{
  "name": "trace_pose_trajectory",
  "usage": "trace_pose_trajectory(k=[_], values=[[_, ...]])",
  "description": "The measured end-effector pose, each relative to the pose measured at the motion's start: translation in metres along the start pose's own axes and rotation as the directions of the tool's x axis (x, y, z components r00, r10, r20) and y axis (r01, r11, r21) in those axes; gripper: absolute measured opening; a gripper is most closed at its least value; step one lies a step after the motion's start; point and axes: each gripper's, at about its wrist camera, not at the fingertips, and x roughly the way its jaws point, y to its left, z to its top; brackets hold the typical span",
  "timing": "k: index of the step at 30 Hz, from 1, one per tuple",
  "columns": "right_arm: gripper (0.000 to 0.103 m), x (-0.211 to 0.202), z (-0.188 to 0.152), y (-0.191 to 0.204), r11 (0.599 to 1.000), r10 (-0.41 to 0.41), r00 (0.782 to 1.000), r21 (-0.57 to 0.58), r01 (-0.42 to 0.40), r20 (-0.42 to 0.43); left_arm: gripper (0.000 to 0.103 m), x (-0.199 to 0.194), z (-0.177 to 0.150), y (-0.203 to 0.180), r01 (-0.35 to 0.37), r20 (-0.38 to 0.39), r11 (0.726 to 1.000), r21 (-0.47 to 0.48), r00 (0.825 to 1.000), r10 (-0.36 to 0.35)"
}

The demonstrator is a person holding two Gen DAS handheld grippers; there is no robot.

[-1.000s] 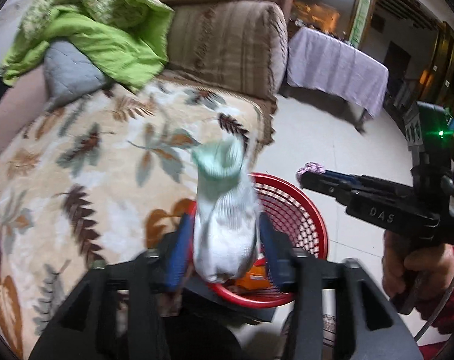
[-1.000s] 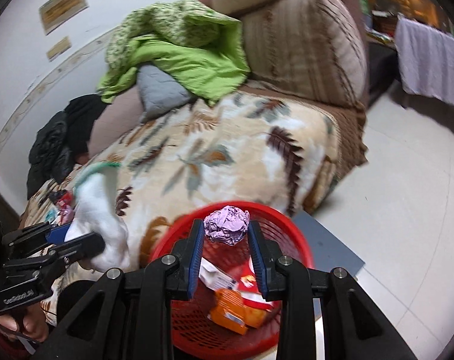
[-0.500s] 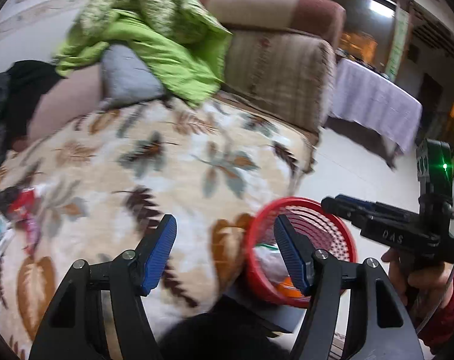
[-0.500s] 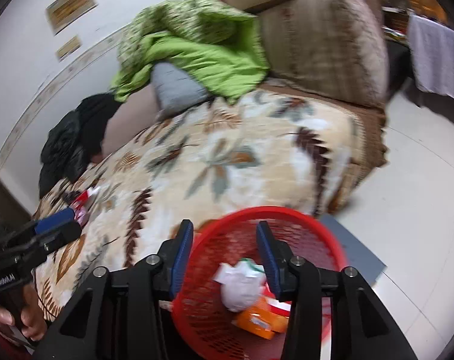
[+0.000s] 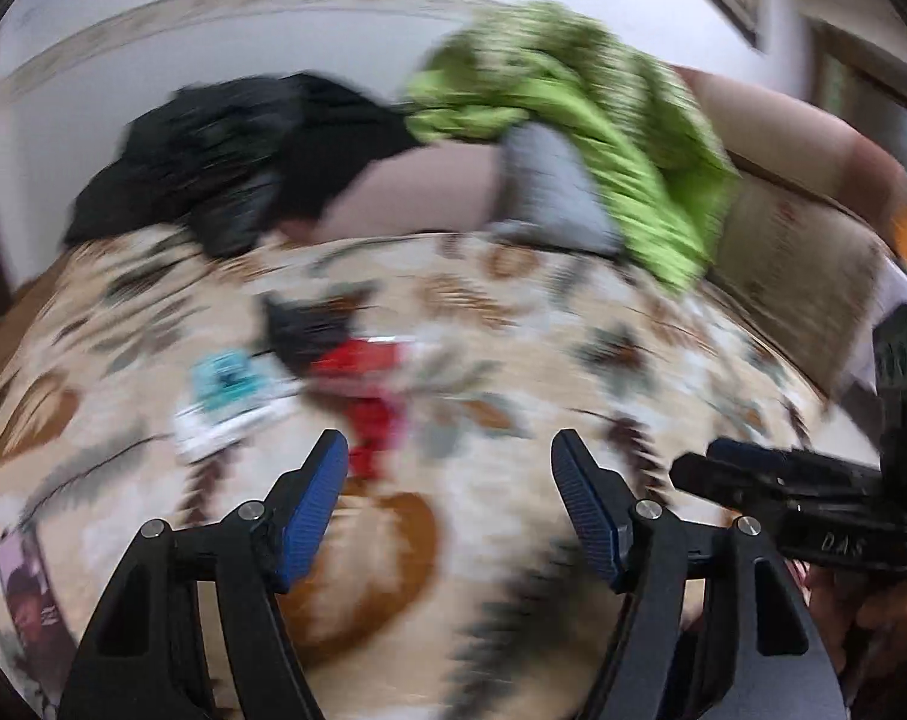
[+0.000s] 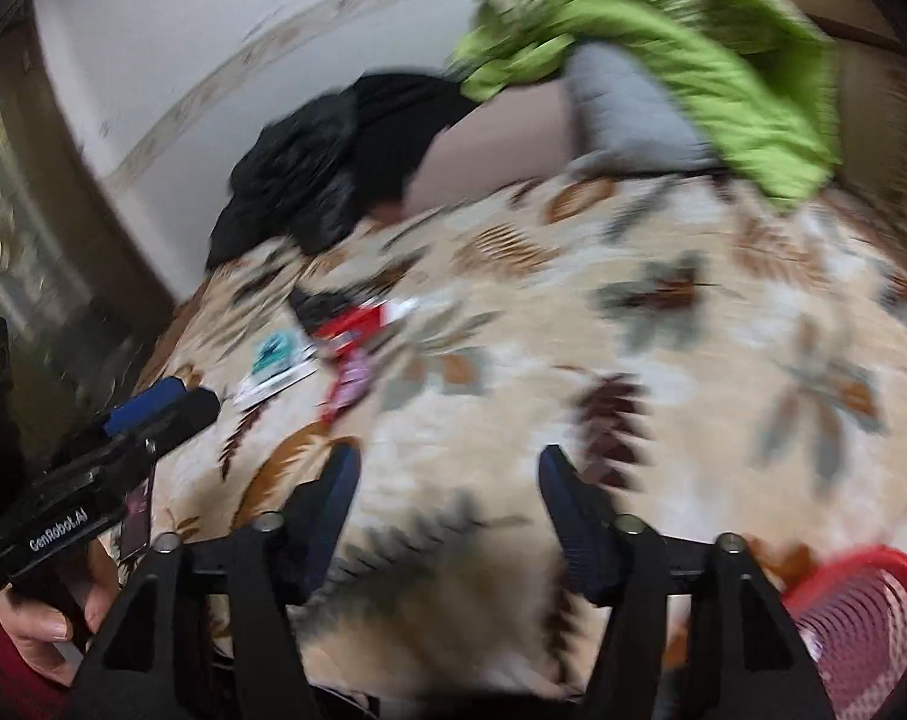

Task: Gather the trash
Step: 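Move both tools back over the remaining trash on the bed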

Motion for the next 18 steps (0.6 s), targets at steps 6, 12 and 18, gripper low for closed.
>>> trace_pose_trajectory(k=[6, 12, 18], values=[[0.069, 0.096, 0.034, 0.044, 1.000, 0.018, 0.995, -0.005, -0.019, -0.100, 0.070, 0.027, -0.007, 0.095, -0.165, -0.054, 0.967, -0.192, 0.986, 0.158], [0.068, 0.182, 0.043, 0.054, 0.999, -0.044, 0.985, 0.023, 0.049, -0.166, 0.070, 0.040, -0.018, 0.144, -0.193, -0.101, 0.932, -0.307, 0.980, 0.170], [0.027, 0.194, 0.030, 0.041, 0.996, 0.042, 0.973, 0.080, -0.024, -0.228, 0.070, 0.053, -0.015, 0.149, -0.198, -0.122, 0.936, -0.293, 0.978, 0.168]])
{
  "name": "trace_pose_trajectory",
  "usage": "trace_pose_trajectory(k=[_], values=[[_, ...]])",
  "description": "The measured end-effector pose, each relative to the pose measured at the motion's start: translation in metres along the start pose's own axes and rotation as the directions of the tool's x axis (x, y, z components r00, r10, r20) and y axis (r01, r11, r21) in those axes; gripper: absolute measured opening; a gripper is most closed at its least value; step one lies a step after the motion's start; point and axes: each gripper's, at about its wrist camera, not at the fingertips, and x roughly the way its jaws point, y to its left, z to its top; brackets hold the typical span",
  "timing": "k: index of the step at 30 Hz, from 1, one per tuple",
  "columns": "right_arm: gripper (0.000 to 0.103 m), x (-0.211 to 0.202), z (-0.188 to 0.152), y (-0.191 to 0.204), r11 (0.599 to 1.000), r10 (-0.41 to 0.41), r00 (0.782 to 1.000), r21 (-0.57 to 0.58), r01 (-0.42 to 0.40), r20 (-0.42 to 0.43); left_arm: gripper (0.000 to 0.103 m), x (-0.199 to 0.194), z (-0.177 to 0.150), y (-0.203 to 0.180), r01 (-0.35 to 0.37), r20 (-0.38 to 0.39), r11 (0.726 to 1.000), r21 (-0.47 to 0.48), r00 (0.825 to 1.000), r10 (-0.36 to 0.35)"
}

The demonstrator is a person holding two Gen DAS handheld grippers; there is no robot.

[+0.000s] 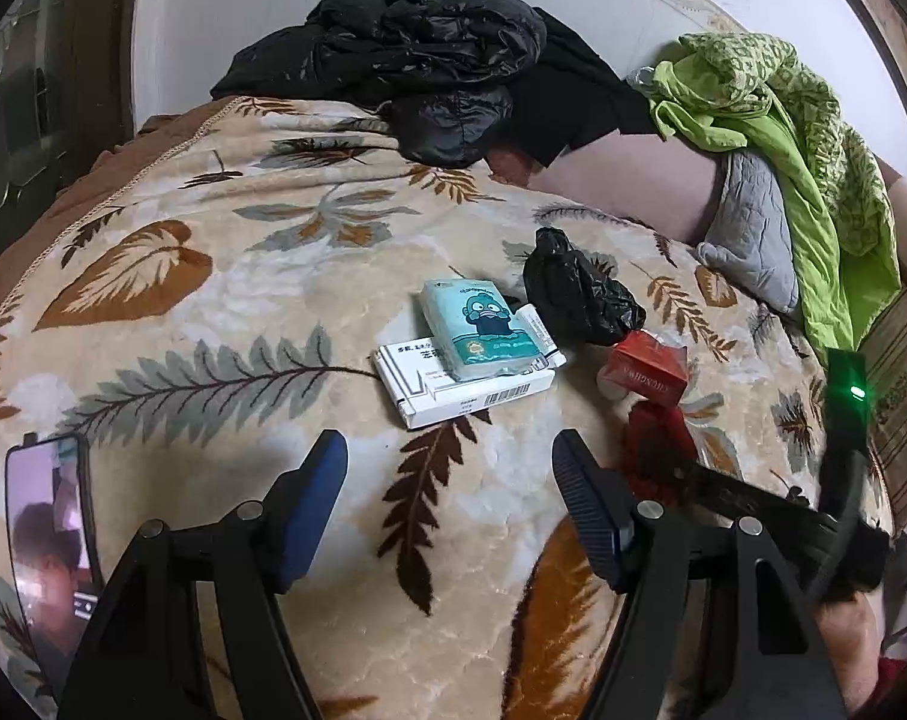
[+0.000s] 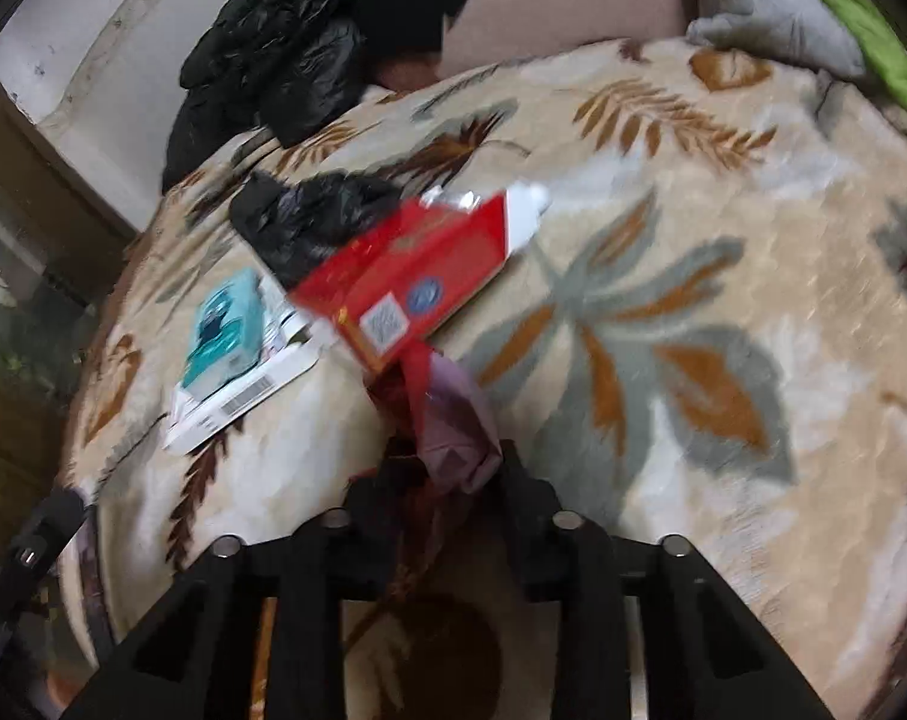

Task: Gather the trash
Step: 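Move both tools back over the remaining trash on the bed, then grasp the blue snack bag with the left gripper while the right gripper grasps the red-and-pink wrapper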

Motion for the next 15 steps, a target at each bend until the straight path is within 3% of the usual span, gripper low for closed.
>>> trace_pose_trajectory(k=[6, 8, 15], values=[[0.027, -0.060, -0.035, 0.002, 0.999, 0.051, 0.994, -0.014, -0.049, 0.097, 0.070, 0.024, 0.030, -0.001, 0.060, -0.040, 0.994, -0.086, 0.997, -0.064], [0.027, -0.070, -0.046, -0.001, 0.999, 0.040, 0.992, -0.029, -0.037, 0.123, 0.070, 0.037, 0.040, -0.005, 0.036, -0.051, 0.996, -0.081, 0.998, -0.040], [0.027, -0.076, -0.036, -0.006, 0.998, 0.028, 0.986, -0.062, -0.018, 0.165, 0.070, 0.104, 0.058, -0.015, -0.047, -0.145, 0.996, -0.077, 0.989, 0.035]])
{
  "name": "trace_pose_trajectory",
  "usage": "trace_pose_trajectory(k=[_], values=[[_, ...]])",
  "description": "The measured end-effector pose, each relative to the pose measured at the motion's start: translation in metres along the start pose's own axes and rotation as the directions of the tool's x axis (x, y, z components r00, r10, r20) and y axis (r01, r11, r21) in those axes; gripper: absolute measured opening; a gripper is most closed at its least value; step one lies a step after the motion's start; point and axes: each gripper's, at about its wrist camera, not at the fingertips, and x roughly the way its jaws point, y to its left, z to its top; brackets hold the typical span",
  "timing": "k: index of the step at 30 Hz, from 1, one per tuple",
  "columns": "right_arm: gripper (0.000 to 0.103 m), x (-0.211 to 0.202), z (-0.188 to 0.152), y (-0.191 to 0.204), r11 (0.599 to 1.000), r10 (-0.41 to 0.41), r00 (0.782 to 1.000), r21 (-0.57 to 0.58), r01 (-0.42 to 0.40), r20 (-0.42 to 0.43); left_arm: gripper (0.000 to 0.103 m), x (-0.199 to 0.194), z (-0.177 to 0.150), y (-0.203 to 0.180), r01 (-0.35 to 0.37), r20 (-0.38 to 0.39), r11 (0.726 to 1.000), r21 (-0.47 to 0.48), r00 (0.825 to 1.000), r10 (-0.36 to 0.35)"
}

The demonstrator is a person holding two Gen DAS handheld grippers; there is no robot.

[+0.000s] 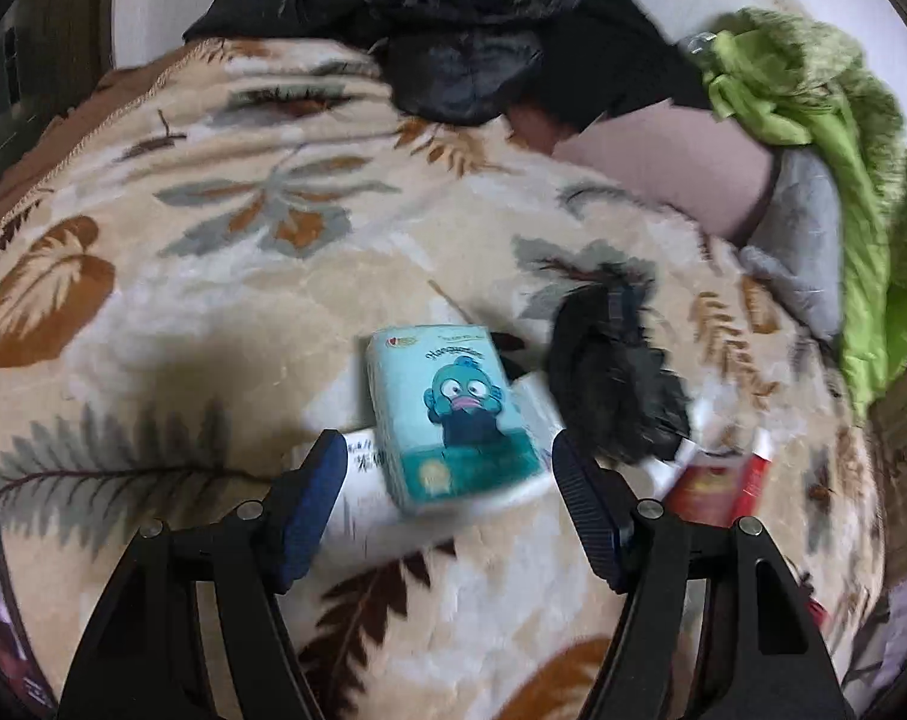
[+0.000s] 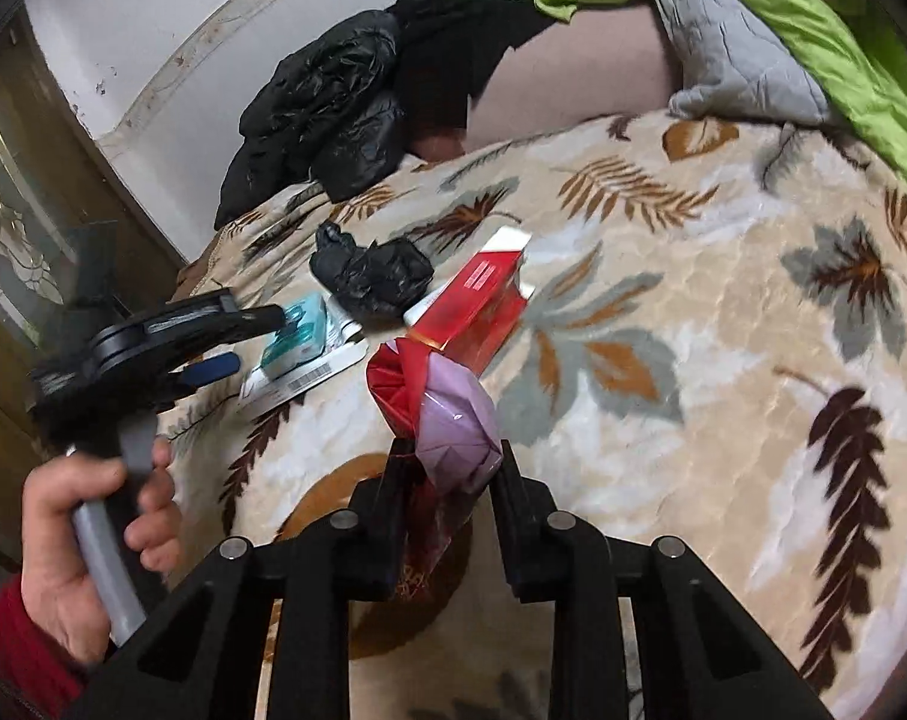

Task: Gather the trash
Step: 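Grasp the blue snack bag with the left gripper while the right gripper grasps the red-and-pink wrapper, then hold the blue snack bag and red-and-pink wrapper lifted above the bed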

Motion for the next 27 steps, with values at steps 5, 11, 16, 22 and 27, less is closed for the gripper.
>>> trace_pose_trajectory(k=[5, 11, 16, 22, 27], values=[[0.027, 0.004, 0.001, 0.009, 0.999, 0.024, 1.000, -0.043, -0.024, -0.002, 0.052, 0.021, 0.003, -0.003, -0.045, 0.021, 0.998, 0.039, 0.999, 0.044], [0.027, 0.002, 0.007, 0.016, 0.996, 0.012, 0.999, -0.088, -0.008, 0.043, 0.038, 0.009, -0.006, -0.003, -0.029, 0.050, 0.998, 0.058, 0.998, 0.026], [0.027, -0.002, 0.007, 0.018, 0.995, 0.011, 0.998, -0.099, -0.005, 0.064, 0.038, -0.029, -0.018, -0.012, -0.006, 0.103, 0.996, 0.089, 0.995, -0.003], [0.027, -0.014, -0.002, 0.028, 0.989, 0.010, 0.996, -0.145, 0.003, 0.088, 0.038, -0.089, -0.050, -0.021, 0.009, 0.169, 0.990, 0.142, 0.985, -0.033], [0.027, -0.034, -0.016, 0.039, 0.984, 0.026, 0.994, -0.180, -0.006, 0.110, 0.038, -0.124, -0.091, -0.015, -0.015, 0.195, 0.982, 0.187, 0.980, -0.022]])
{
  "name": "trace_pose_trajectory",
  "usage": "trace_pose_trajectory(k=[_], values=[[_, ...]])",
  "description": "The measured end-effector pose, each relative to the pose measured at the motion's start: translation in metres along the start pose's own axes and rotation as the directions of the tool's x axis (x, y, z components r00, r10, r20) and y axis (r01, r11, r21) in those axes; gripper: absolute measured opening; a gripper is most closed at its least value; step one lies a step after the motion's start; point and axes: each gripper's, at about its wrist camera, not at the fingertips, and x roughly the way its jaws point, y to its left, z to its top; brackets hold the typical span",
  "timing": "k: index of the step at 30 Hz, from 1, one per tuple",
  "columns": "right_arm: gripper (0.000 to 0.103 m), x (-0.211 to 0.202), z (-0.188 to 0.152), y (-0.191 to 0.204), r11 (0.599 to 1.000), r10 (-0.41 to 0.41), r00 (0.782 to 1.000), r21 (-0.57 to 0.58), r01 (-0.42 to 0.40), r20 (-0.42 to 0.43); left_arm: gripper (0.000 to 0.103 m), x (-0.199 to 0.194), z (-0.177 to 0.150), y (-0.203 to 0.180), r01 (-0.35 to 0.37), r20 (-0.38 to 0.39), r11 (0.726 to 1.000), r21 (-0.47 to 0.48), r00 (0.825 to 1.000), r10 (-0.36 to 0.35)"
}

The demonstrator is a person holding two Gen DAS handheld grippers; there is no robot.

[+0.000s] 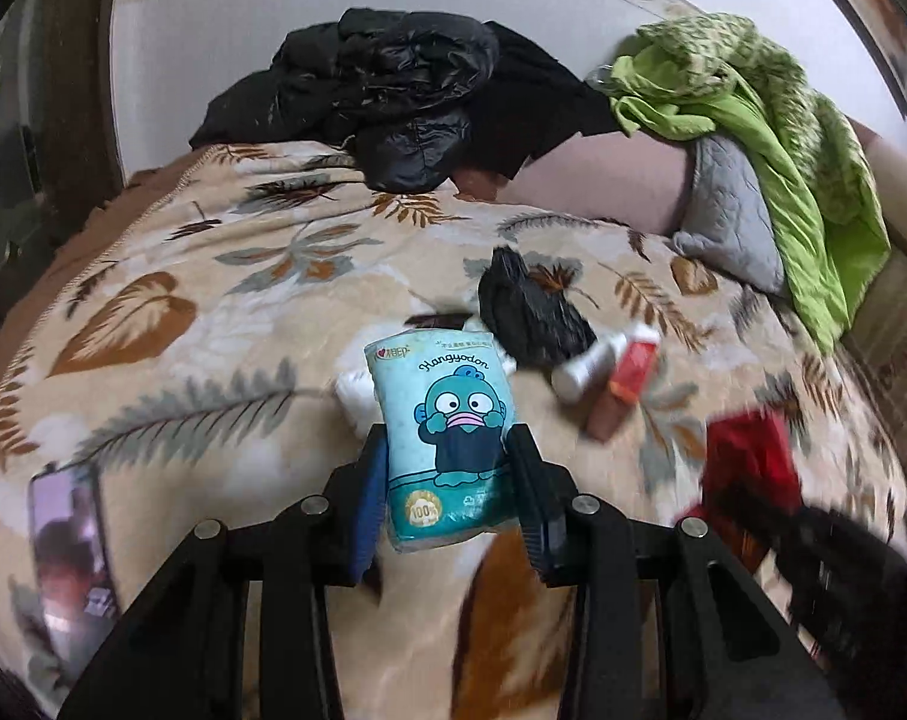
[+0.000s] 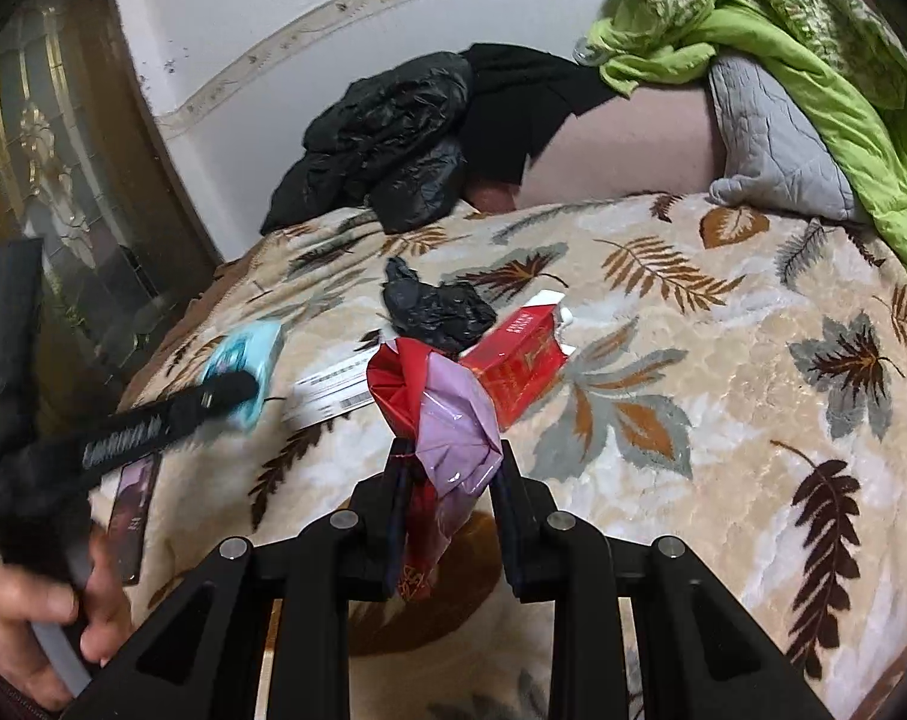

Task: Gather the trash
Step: 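Hold the blue snack bag and red-and-pink wrapper lifted above the bed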

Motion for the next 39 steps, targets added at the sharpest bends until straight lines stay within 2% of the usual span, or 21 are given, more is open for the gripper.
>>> trace_pose_trajectory(k=[5, 10, 14, 20, 39], values=[[0.027, -0.018, -0.020, 0.015, 0.999, 0.012, 1.000, -0.036, -0.012, 0.000, 0.038, -0.030, -0.045, -0.003, -0.009, 0.021, 1.000, 0.016, 1.000, 0.008], [0.027, -0.035, -0.033, 0.025, 0.997, 0.023, 0.999, -0.081, -0.021, 0.024, 0.038, -0.043, -0.062, -0.011, -0.062, 0.090, 0.997, 0.048, 0.994, 0.057], [0.027, -0.043, -0.035, 0.022, 0.997, 0.004, 0.999, -0.082, 0.000, 0.044, 0.038, -0.047, -0.065, -0.021, -0.090, 0.143, 0.991, 0.102, 0.987, 0.075], [0.027, -0.051, -0.034, 0.012, 0.999, 0.008, 0.999, -0.041, -0.006, 0.047, 0.038, -0.045, -0.068, -0.029, -0.102, 0.157, 0.984, 0.144, 0.984, 0.079], [0.027, -0.033, -0.035, 0.020, 0.998, 0.030, 0.999, -0.051, -0.029, 0.017, 0.038, -0.038, -0.065, -0.021, -0.113, 0.149, 0.986, 0.125, 0.984, 0.094]])
